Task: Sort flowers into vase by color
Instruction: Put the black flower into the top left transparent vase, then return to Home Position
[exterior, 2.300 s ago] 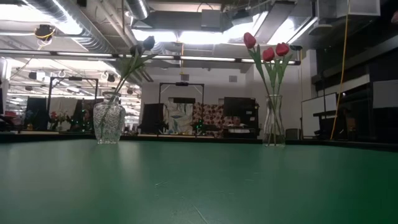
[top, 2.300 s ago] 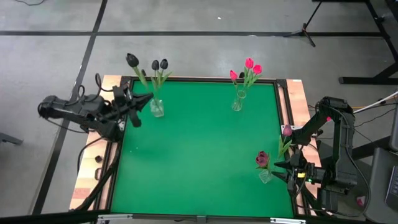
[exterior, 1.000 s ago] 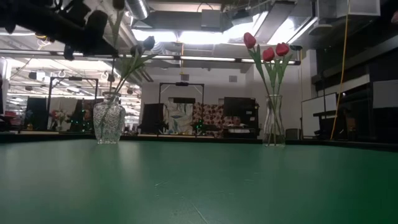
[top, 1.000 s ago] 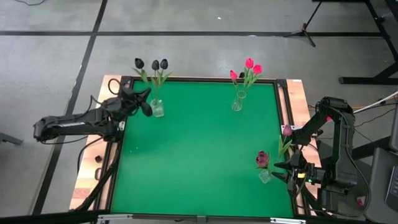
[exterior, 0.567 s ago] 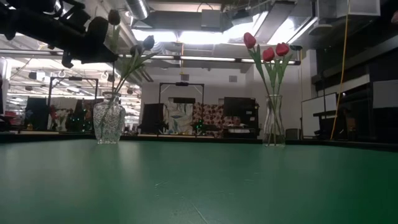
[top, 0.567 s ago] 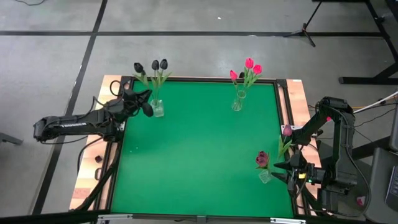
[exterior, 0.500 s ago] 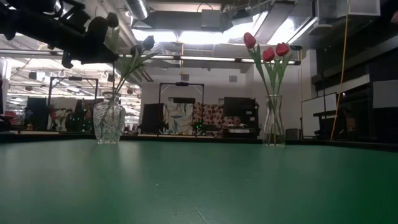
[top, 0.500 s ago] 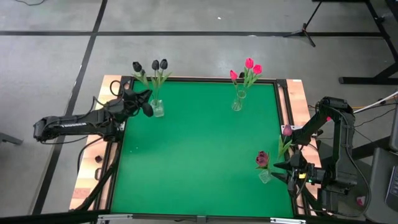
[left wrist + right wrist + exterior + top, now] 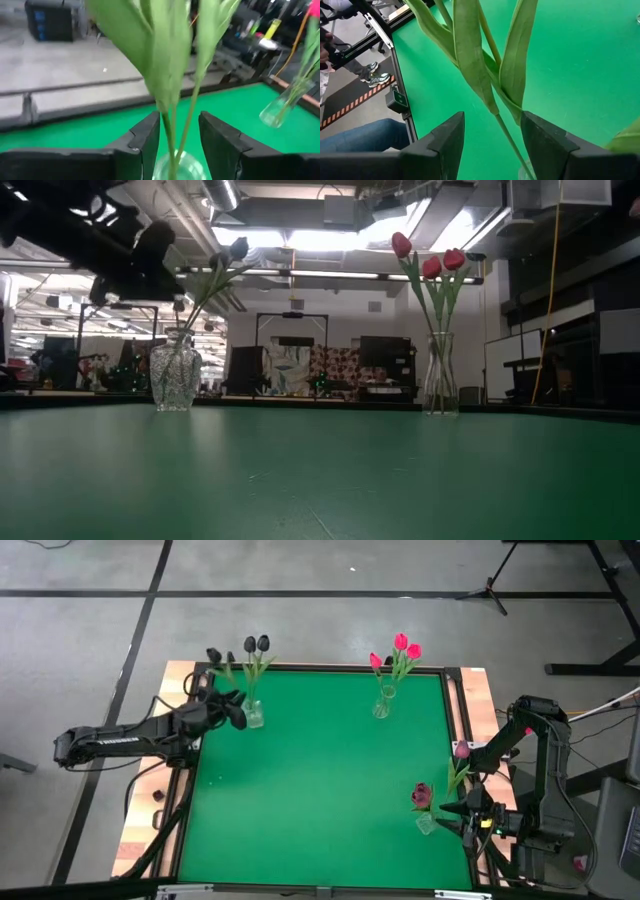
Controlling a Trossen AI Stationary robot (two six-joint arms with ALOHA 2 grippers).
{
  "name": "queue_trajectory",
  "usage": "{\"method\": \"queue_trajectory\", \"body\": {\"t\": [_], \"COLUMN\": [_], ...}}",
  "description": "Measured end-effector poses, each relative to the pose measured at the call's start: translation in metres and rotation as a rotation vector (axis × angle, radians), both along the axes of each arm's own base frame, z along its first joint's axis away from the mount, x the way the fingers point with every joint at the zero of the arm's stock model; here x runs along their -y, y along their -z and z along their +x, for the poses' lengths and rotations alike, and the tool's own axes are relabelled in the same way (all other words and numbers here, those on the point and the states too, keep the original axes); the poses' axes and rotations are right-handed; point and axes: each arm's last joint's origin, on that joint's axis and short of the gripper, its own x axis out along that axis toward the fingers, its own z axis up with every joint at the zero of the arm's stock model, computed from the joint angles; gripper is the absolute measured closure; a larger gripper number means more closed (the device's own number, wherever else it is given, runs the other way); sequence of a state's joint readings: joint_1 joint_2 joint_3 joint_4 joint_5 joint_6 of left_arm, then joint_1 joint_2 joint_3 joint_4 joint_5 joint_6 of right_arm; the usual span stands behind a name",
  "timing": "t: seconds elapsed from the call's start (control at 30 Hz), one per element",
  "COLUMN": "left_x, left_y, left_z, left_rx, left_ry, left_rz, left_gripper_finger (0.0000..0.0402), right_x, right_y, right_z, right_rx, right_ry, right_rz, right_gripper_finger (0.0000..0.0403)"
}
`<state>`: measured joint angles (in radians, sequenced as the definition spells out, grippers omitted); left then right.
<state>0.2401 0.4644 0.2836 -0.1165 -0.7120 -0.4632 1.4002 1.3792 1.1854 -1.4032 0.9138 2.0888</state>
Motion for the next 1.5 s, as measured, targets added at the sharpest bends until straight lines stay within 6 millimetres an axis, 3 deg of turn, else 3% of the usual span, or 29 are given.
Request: {"method": "queue_trajectory", "body": {"t": [0.53,0.83,1.07,1.33,1.5], "left_x": [0.003,0.005,0.012,0.018,0.019], "left_y": [0.018,0.019,0.004,0.011,0.012], "left_z": [-0.006,-0.004,-0.001,-0.008,-0.009], "left_rx": [-0.099,-0.086,-0.077,-0.167,-0.133], "left_ry": [0.008,0.107,0.255,0.240,0.232], "left_rz": [-0.146,-0.203,-0.241,-0.329,-0.395], "left_gripper_finger": [0.0268,0.0268,0.0268,0.0268,0.0268], "right_x": [0.000,0.000,0.000,0.000,0.000], "right_y": [0.000,0.000,0.000,0.000,0.000], "right_z": [0.000,0.000,0.000,0.000,0.000], "right_rx": [-0.001,-0.001,-0.001,-0.001,-0.002], "right_ry": [0.000,0.000,0.000,0.000,0.000], "right_rz": [0.000,0.000,-0.001,-0.001,-0.005], "right_gripper_finger": [0.0210,0.0210,0.0210,0.0210,0.0210]}}
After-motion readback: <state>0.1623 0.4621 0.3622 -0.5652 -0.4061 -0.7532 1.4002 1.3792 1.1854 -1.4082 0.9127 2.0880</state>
